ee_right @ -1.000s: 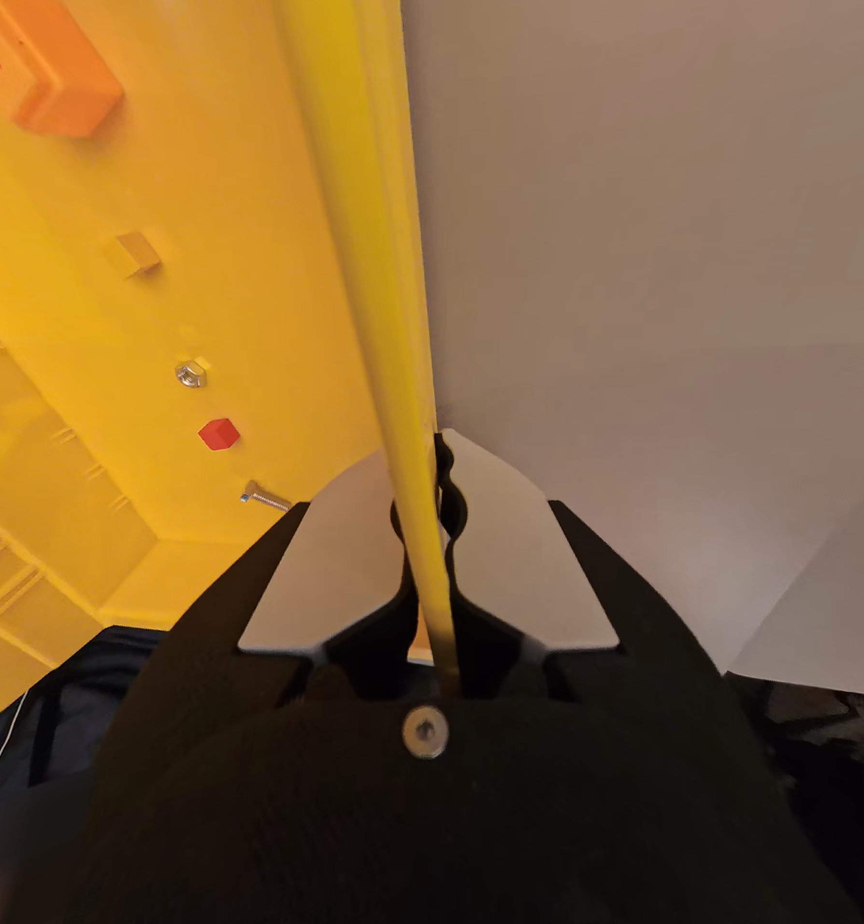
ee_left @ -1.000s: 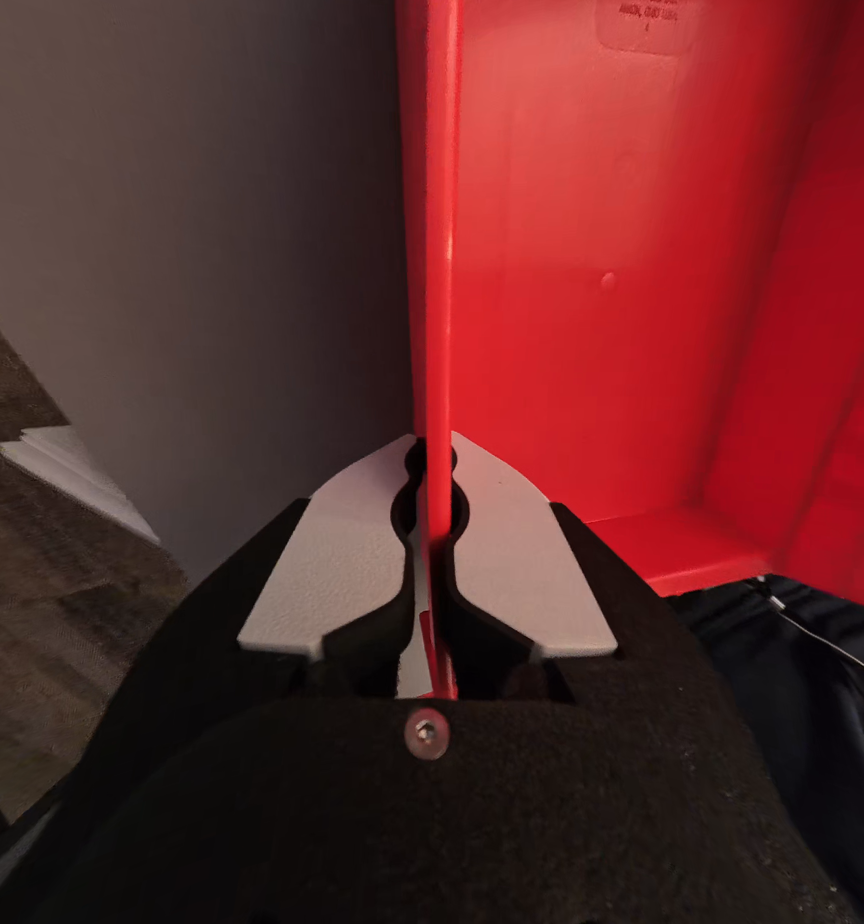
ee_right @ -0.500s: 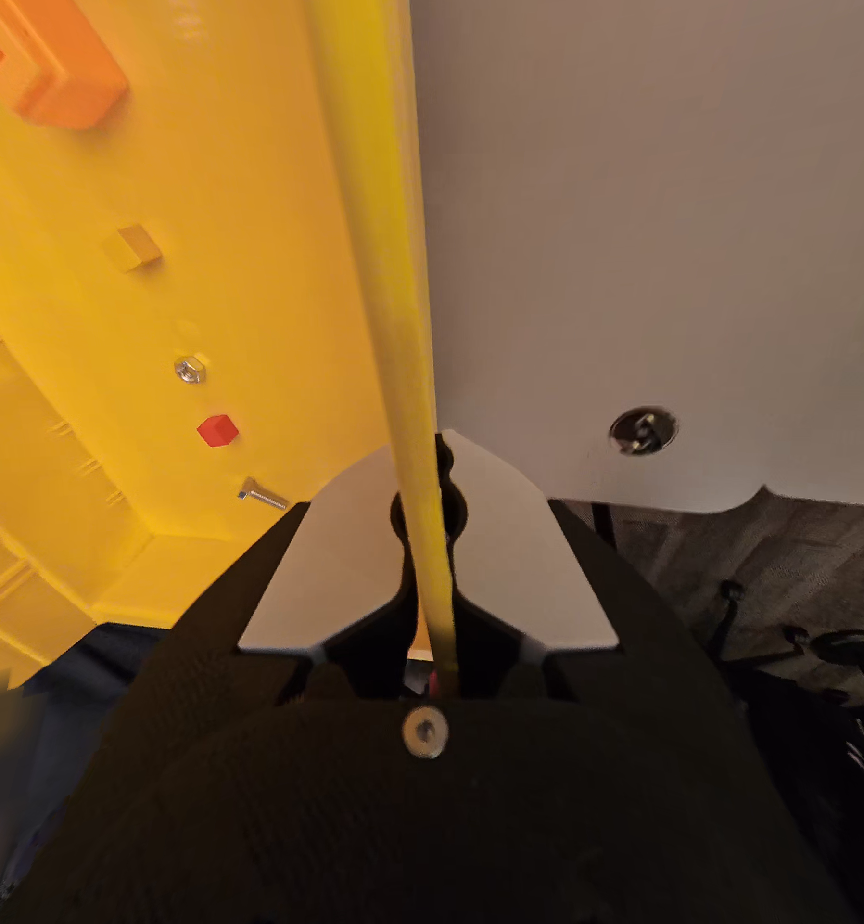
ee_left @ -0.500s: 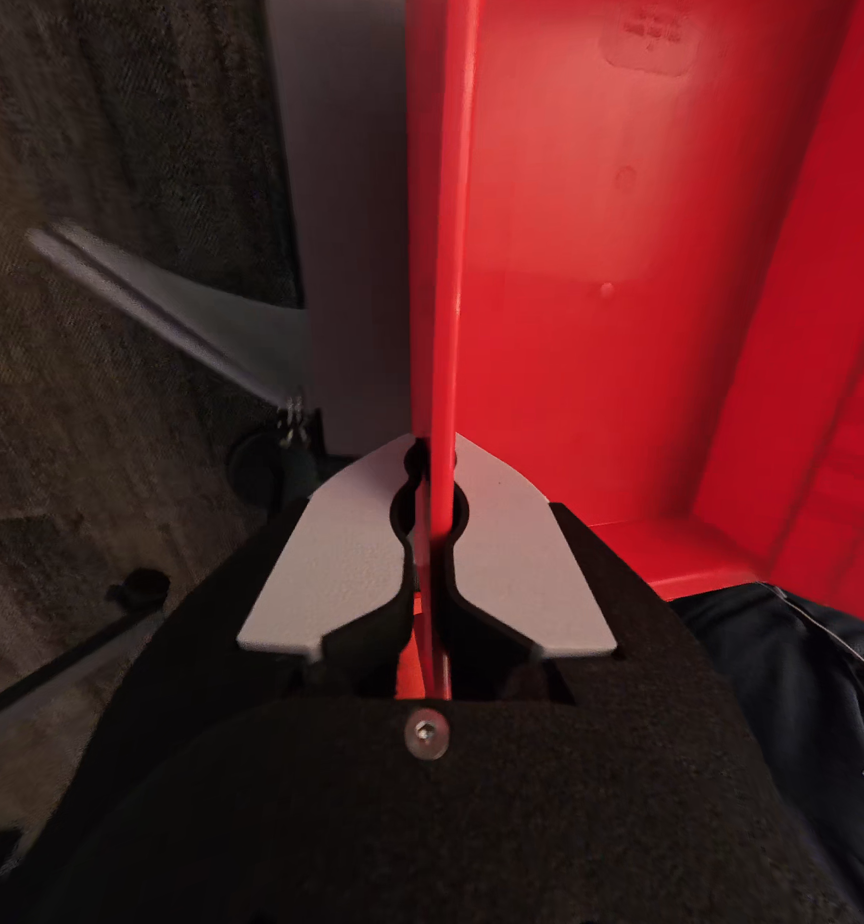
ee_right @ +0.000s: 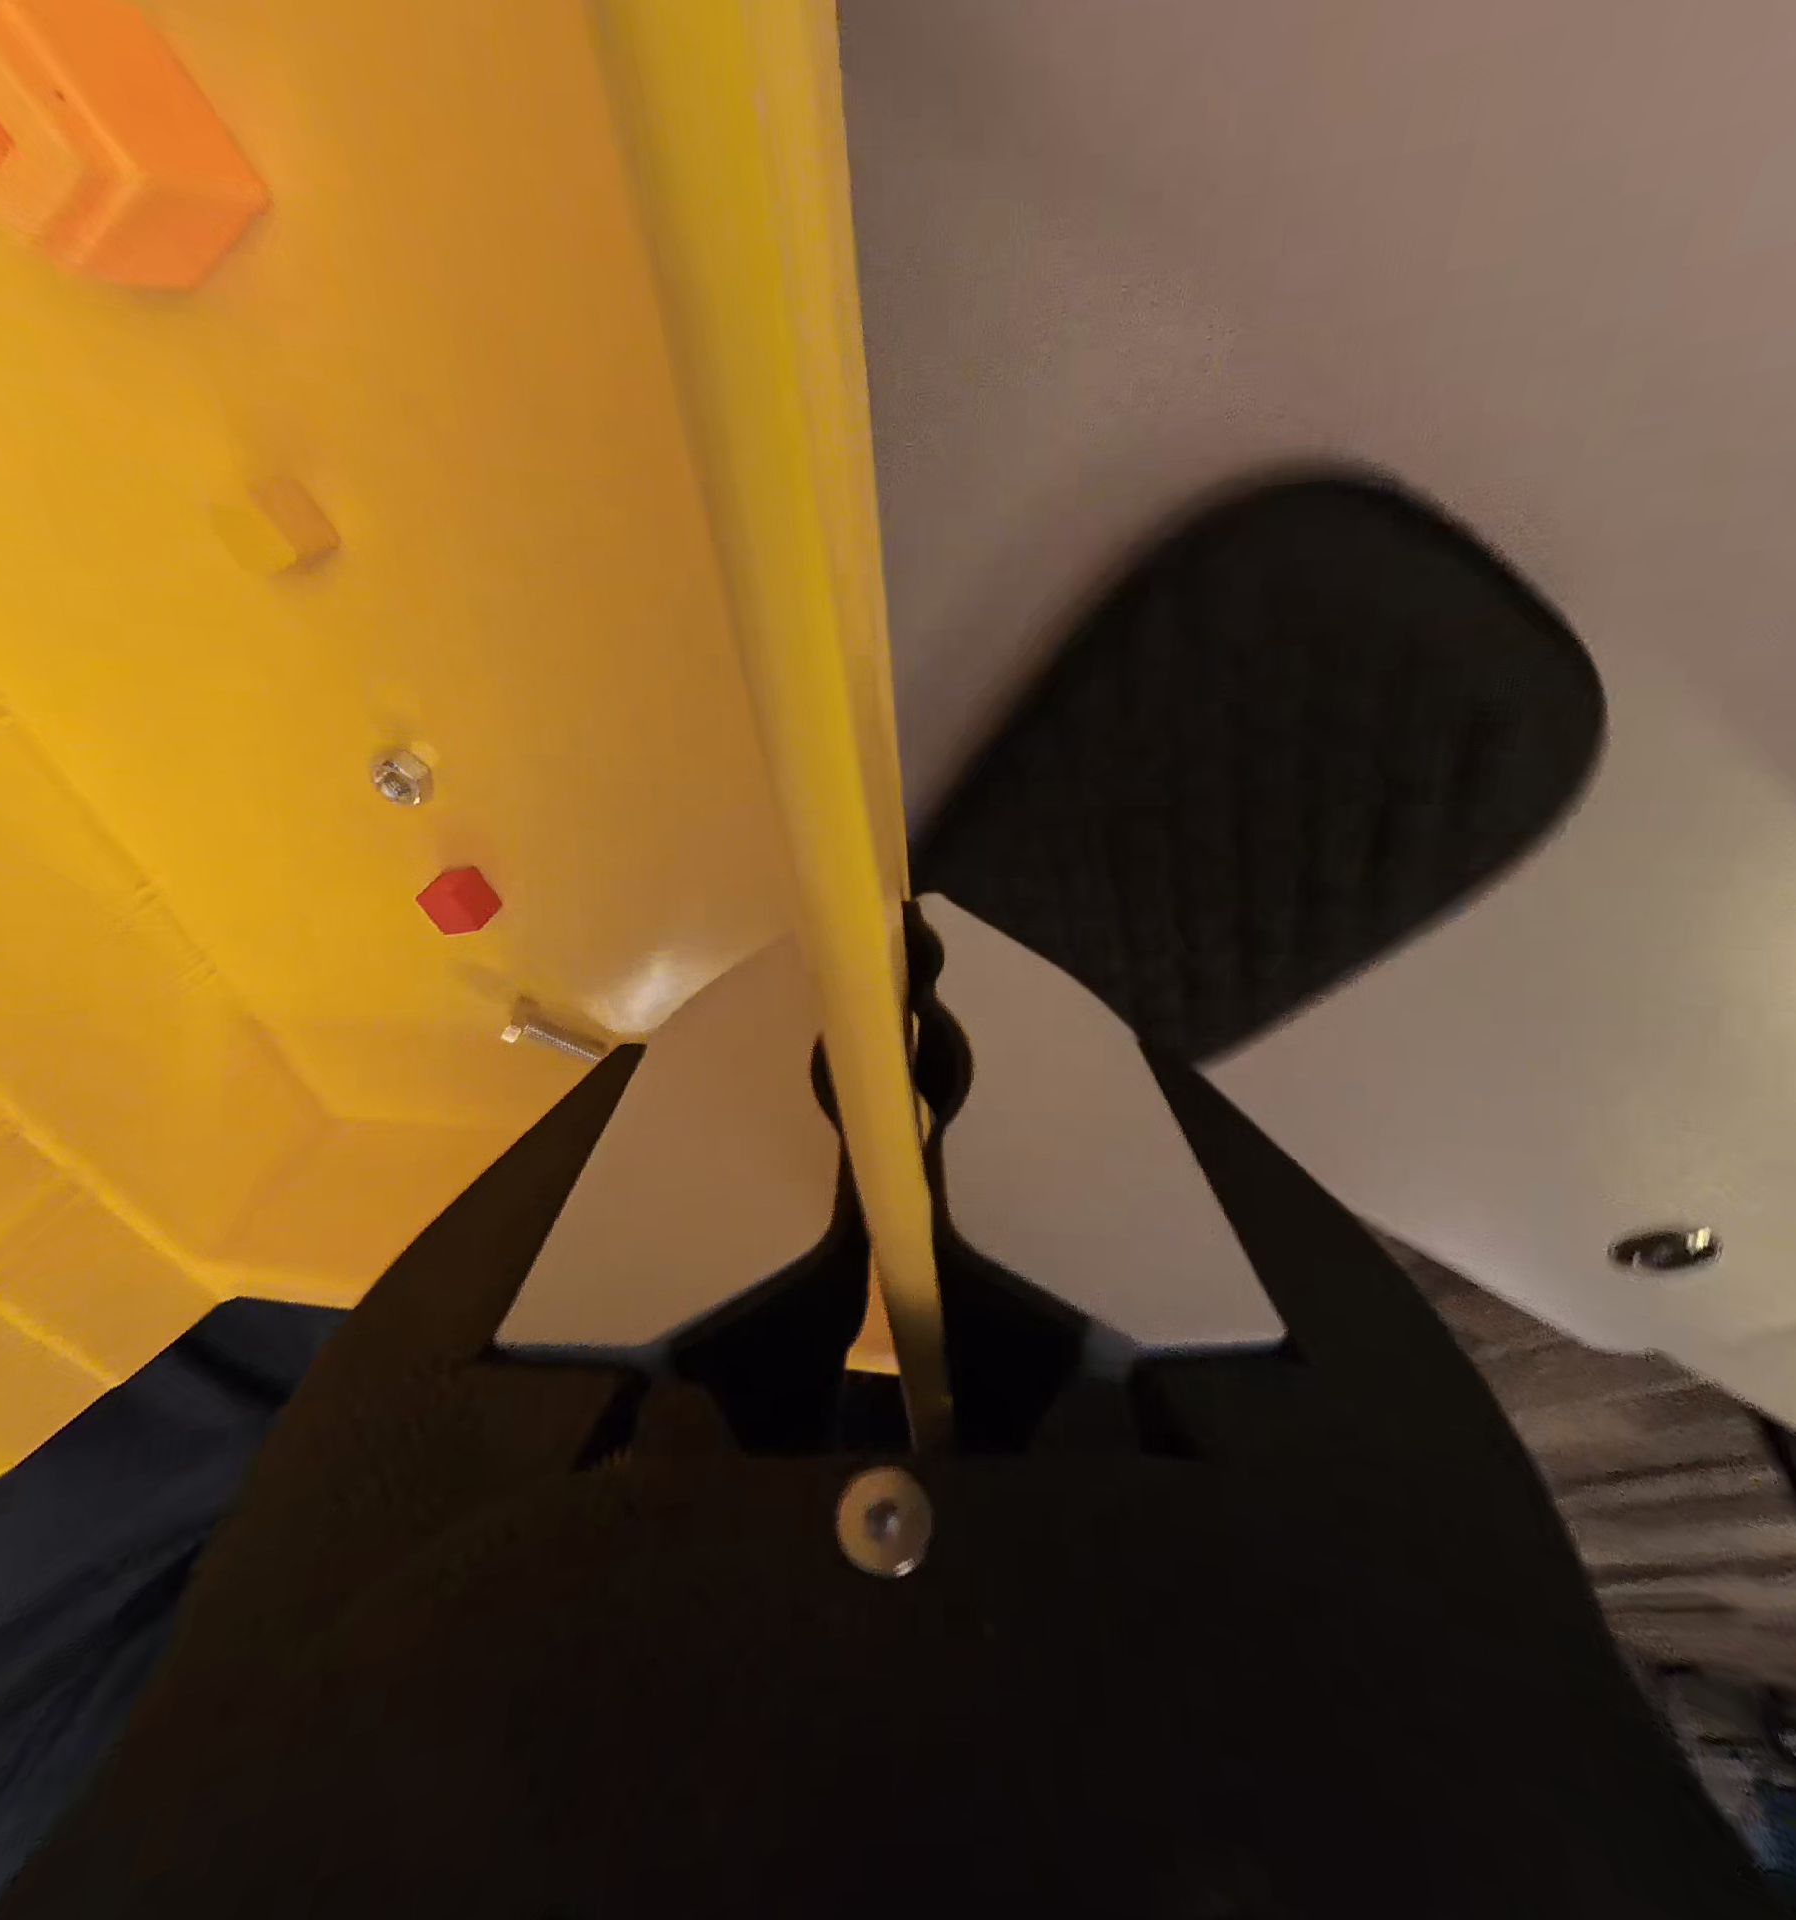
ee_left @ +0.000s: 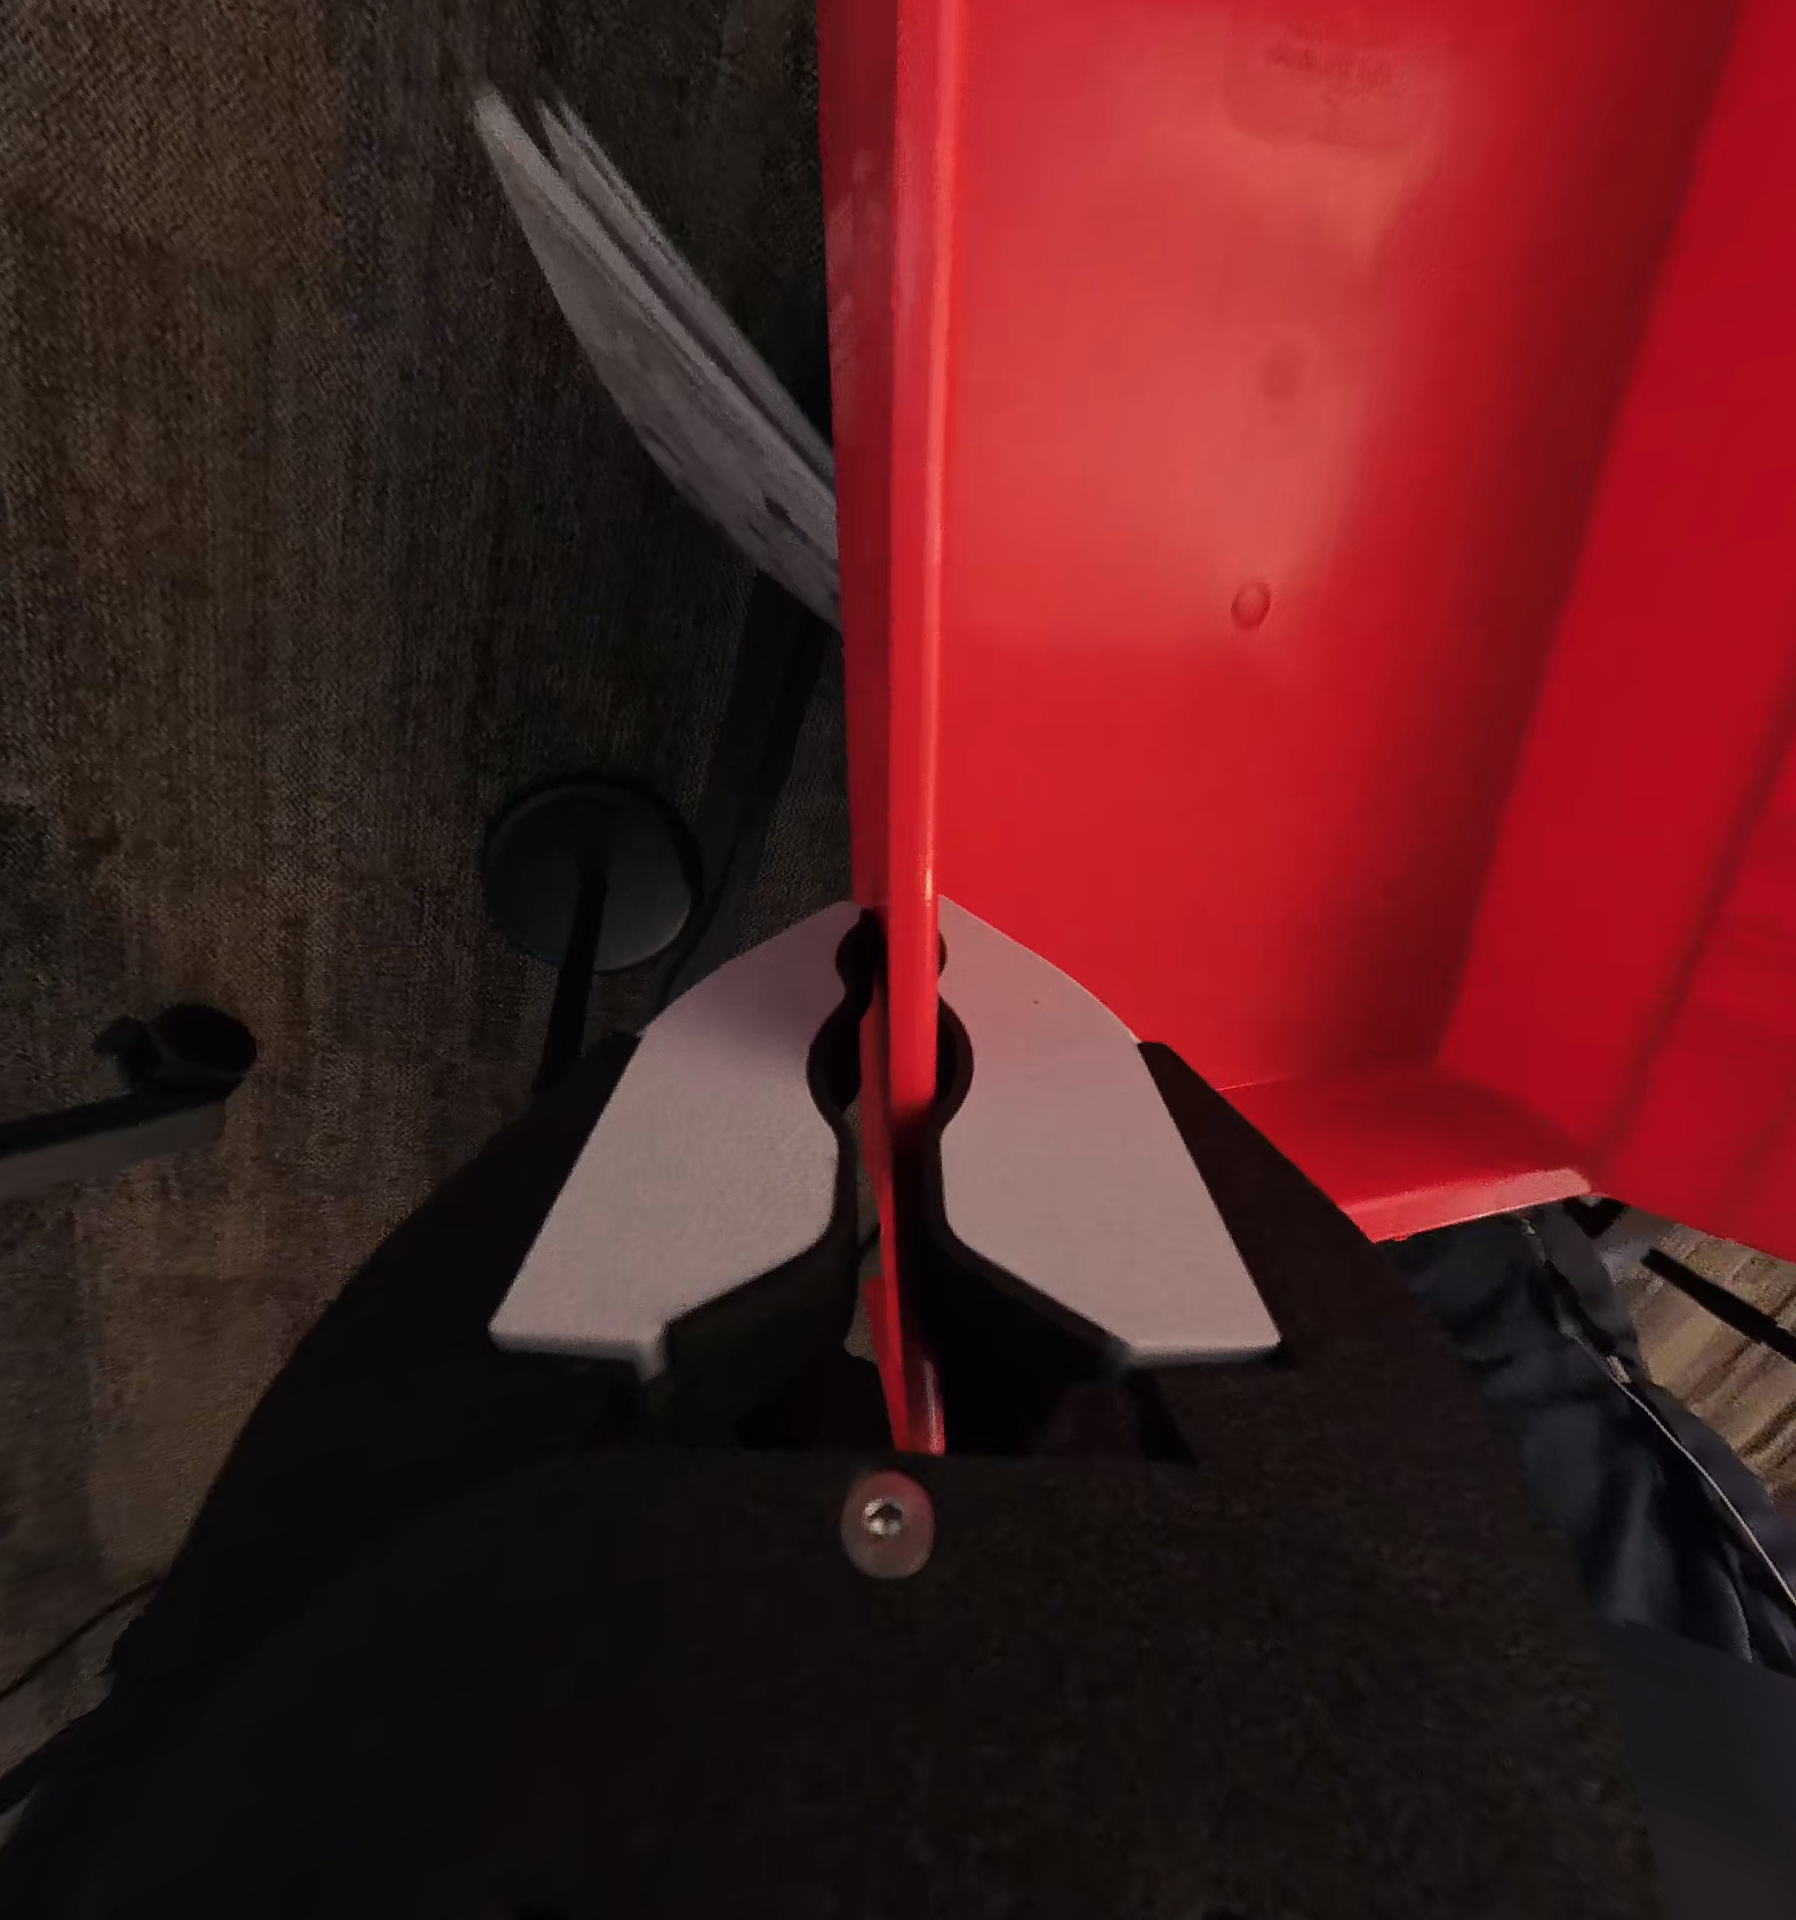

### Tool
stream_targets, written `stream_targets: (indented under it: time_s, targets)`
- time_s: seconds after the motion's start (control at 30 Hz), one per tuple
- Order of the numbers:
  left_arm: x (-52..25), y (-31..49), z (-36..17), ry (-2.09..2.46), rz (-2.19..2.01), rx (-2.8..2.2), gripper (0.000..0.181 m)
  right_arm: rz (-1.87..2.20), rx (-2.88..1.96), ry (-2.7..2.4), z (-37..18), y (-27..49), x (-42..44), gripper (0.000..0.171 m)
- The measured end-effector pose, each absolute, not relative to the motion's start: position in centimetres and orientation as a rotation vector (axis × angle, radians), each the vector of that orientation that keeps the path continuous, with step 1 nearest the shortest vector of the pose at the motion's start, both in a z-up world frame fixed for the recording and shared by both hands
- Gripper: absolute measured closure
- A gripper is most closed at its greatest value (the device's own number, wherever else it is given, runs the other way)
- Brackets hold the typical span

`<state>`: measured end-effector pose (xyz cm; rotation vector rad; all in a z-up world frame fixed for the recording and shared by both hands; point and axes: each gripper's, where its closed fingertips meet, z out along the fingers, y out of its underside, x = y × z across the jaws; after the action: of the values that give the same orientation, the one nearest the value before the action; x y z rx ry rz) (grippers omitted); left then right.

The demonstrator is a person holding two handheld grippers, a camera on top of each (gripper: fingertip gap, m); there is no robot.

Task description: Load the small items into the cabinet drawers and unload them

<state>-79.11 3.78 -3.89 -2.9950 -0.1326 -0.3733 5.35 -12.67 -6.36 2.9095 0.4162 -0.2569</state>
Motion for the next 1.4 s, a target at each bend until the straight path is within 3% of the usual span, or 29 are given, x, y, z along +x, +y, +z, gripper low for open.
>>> stream_targets:
  time_s: [0.37, 0.6, 1.0, 1.4]
  targets:
    - [-84.4, -0.8, -5.7, -0.264, -0.308, -3.048, 0.176, -0.342, 2.858, 0.889, -7.5, 0.8, -19.0, 0.166]
    - [-86.0, -0.8, -6.2, -0.283, -0.29, -3.053, 0.176, -0.378, 2.855, 0.855, -8.8, 8.1, -28.3, 0.166]
    - [-87.9, 0.8, -5.8, -0.208, -0.233, -3.052, 0.176, -0.313, 3.056, 0.457, -10.9, 21.5, -32.0, 0.166]
    - [-87.8, 2.0, -5.9, -0.127, -0.219, -3.04, 0.176, -0.276, 3.04, 0.135, -13.6, 22.6, -32.1, 0.165]
